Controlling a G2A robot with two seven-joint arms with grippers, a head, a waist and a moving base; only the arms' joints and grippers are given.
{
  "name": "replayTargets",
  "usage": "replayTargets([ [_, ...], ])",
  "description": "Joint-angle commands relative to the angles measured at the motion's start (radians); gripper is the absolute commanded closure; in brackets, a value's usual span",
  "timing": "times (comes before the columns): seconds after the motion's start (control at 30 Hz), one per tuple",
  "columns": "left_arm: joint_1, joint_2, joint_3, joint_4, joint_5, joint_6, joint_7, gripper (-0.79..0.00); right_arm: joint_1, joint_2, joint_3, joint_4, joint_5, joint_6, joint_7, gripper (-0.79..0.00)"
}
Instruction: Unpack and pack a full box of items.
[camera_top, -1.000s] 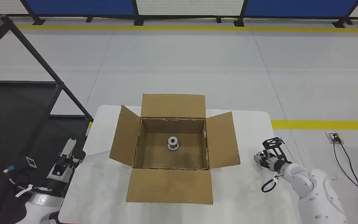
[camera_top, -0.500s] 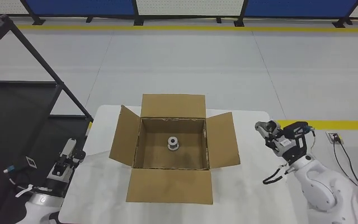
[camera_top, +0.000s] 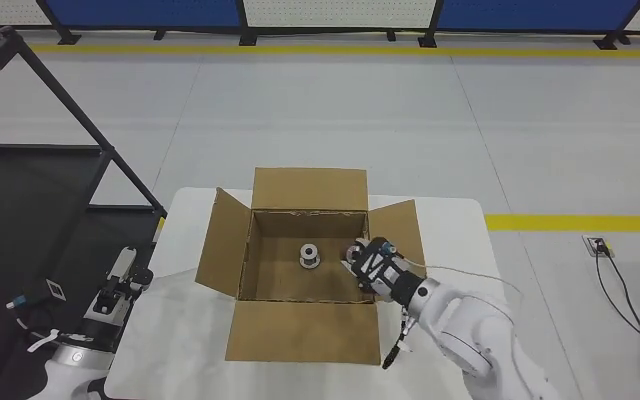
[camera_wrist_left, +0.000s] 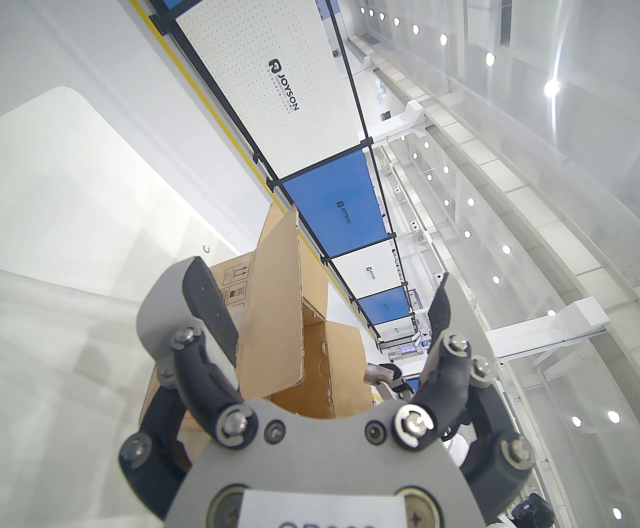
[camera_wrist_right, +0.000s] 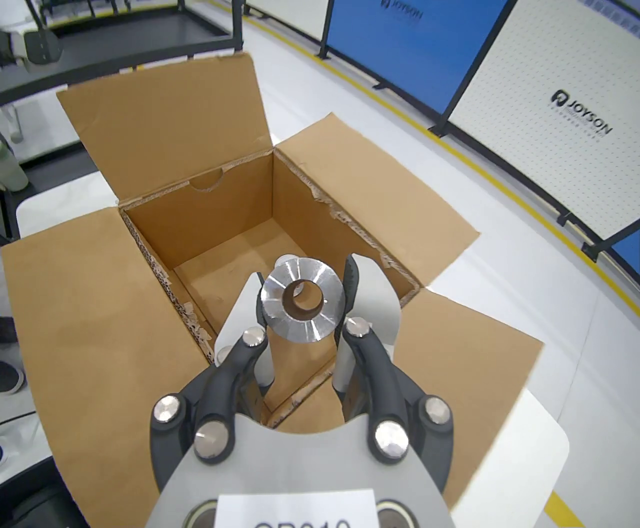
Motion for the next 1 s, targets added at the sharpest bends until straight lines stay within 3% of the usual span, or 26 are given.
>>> replayTargets([
  [0.0,0.000,0.000,0.000,0.000,0.000,0.000,0.000,-0.785,0.070,-0.013,-0.070,0.075,0.003,0.028,0.040,0.000],
  [0.2,0.000,0.000,0.000,0.000,0.000,0.000,0.000,-0.785,0.240,-0.062,-0.215,0.287,0.040,0.149,0.159,0.000],
  [0.47,0.000,0.000,0.000,0.000,0.000,0.000,0.000,-0.785,0.403,-0.122,-0.325,0.527,0.085,0.251,0.238,0.000],
  [0.87,0.000,0.000,0.000,0.000,0.000,0.000,0.000,-0.785,0.552,-0.195,-0.404,0.832,0.160,0.268,0.247,0.000],
  [0.97,0.000,0.000,0.000,0.000,0.000,0.000,0.000,-0.785,0.568,-0.212,-0.426,0.878,0.172,0.255,0.250,-0.055],
])
